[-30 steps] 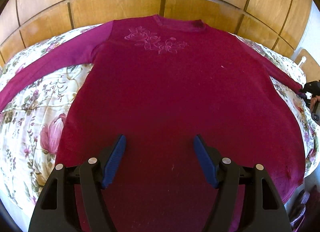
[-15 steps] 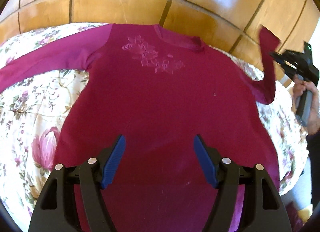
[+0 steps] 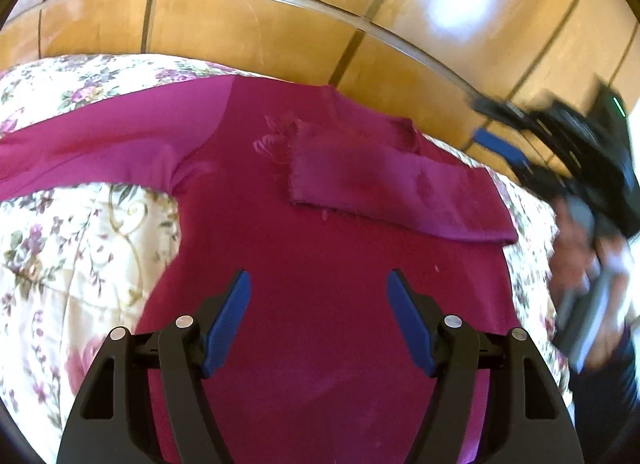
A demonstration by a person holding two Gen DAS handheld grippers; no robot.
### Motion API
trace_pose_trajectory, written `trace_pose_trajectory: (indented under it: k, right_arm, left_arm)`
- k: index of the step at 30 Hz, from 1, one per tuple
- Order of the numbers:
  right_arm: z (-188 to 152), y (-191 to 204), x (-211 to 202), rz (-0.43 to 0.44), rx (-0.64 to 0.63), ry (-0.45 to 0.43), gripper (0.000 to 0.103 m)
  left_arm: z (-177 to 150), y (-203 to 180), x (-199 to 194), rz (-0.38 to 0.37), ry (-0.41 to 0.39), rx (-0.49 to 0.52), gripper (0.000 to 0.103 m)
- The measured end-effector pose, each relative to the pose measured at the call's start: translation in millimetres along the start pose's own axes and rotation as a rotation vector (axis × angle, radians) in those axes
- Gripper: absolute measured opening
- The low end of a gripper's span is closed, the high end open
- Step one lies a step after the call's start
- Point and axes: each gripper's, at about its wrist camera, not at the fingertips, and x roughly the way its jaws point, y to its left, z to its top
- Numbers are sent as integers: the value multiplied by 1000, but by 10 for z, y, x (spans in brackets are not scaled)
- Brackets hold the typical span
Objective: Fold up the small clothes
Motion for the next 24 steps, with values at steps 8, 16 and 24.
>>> trace_pose_trajectory:
  k: [8, 16, 24]
  right_arm:
    - [-625, -703, -724, -162, 163, -9, 55]
    - [-902, -1344, -1182, -274, 345, -41, 55]
    - [-642, -1246, -1007, -257, 287, -67, 51]
  left_arm:
    - [542, 84, 511, -7, 19, -72, 69]
    - [856, -34, 1132, 37, 111, -29, 5]
    - [1183, -80, 652, -5, -43, -3, 5]
